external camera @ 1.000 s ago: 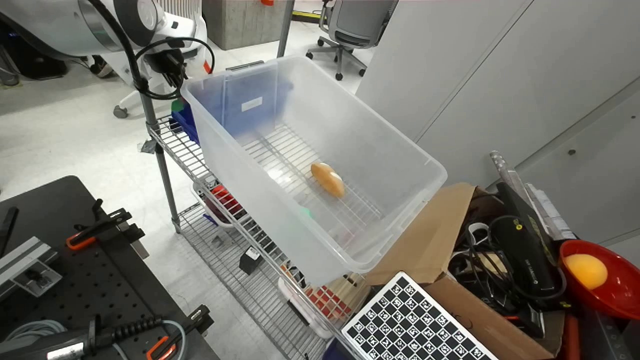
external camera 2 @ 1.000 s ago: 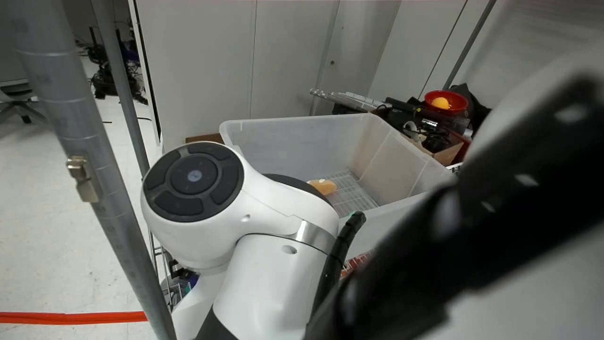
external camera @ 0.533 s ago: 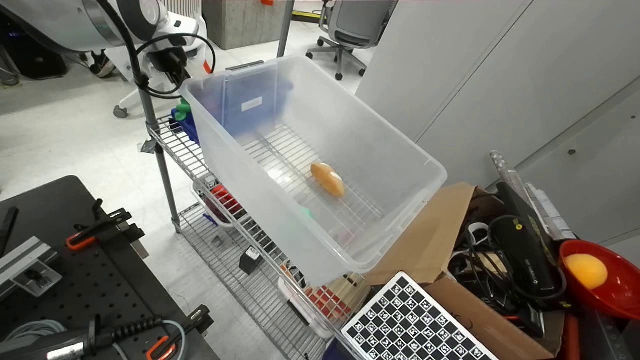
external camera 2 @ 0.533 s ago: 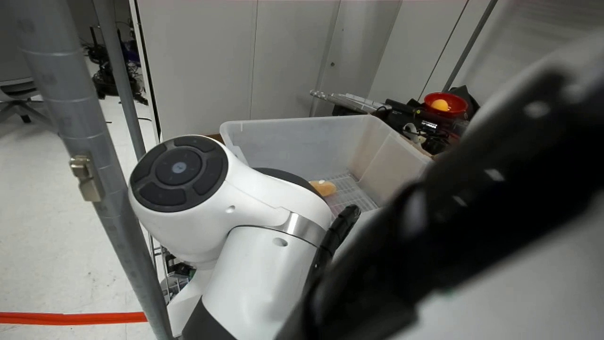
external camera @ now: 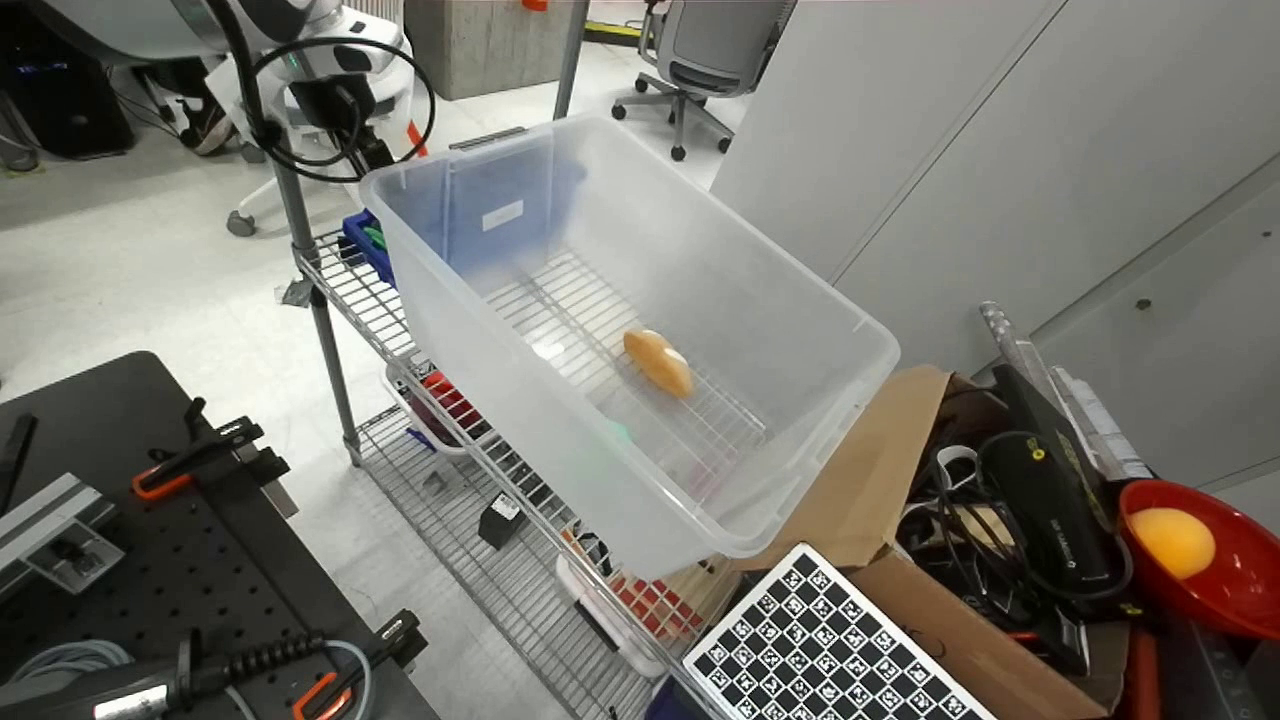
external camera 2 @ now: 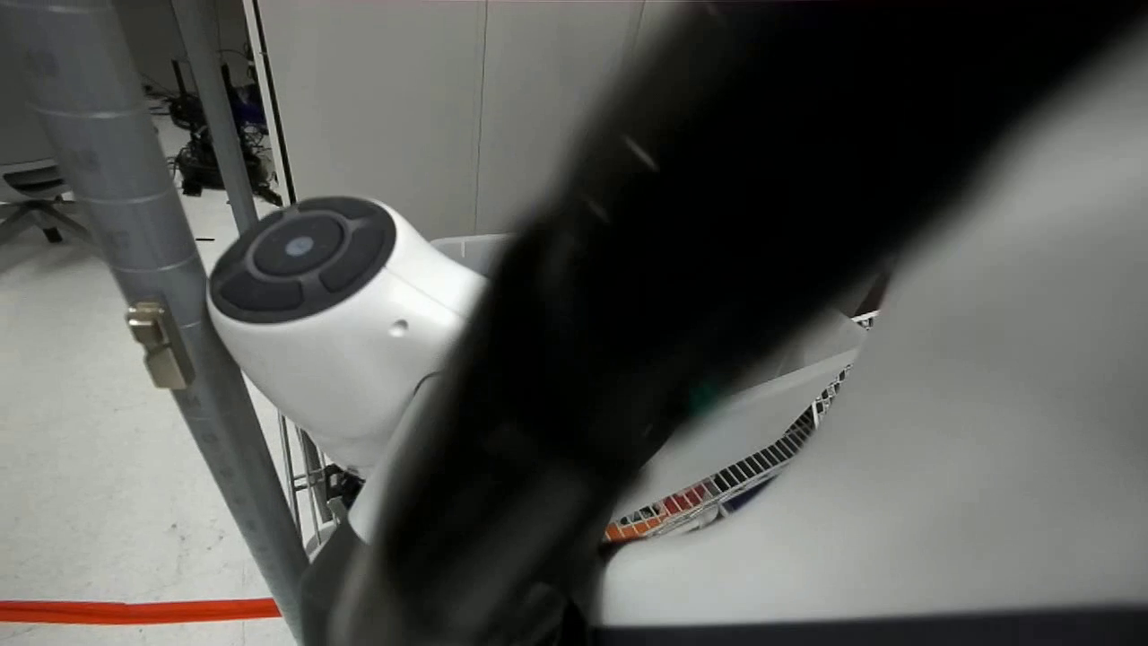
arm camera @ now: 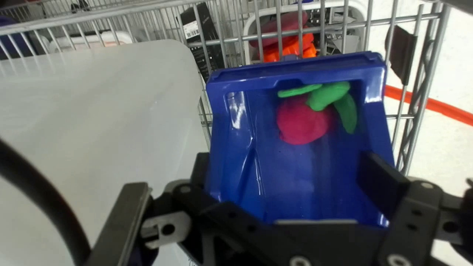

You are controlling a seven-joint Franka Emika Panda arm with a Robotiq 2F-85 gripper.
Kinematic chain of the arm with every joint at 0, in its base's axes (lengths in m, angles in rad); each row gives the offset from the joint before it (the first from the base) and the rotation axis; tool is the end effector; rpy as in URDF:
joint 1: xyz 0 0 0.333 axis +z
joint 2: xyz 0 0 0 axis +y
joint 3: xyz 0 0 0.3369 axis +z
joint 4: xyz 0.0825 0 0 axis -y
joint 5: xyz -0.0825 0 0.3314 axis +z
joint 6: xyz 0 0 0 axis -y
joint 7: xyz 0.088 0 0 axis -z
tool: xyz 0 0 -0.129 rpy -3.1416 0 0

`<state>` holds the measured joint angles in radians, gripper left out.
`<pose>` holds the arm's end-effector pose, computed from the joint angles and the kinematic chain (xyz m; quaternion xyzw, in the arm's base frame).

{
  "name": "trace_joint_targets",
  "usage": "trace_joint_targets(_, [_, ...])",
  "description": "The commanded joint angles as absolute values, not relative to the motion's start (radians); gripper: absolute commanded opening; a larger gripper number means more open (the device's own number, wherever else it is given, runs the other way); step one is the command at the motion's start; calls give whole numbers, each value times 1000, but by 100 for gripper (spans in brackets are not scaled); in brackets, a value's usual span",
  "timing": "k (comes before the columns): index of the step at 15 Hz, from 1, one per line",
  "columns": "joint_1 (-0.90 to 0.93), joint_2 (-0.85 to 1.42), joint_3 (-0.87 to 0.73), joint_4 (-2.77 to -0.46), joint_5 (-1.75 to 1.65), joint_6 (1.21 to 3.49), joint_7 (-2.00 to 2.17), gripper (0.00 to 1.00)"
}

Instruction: Pick up the purple toy from the large container and put it in the blue container.

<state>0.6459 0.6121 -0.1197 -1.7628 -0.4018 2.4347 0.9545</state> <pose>0.5586 0.3271 0.2601 0.9841 -0.0513 0.1335 0.1051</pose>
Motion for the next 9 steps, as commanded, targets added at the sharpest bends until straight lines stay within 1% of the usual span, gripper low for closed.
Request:
trace_joint_targets(1, [570,442,-22,-1810,-288,2300,900,100])
trace_joint_targets(2, [521,400,29,-1816,-210,2300,851,100])
trace_joint_targets(5, [424,313,116,-1803,-31,2250,786,100])
trace_joint_targets(6, [460,392,85,-1765,-137,2287,842,100])
trace_joint_targets(9, [438,367,98,-1768,-127,2273,830,100])
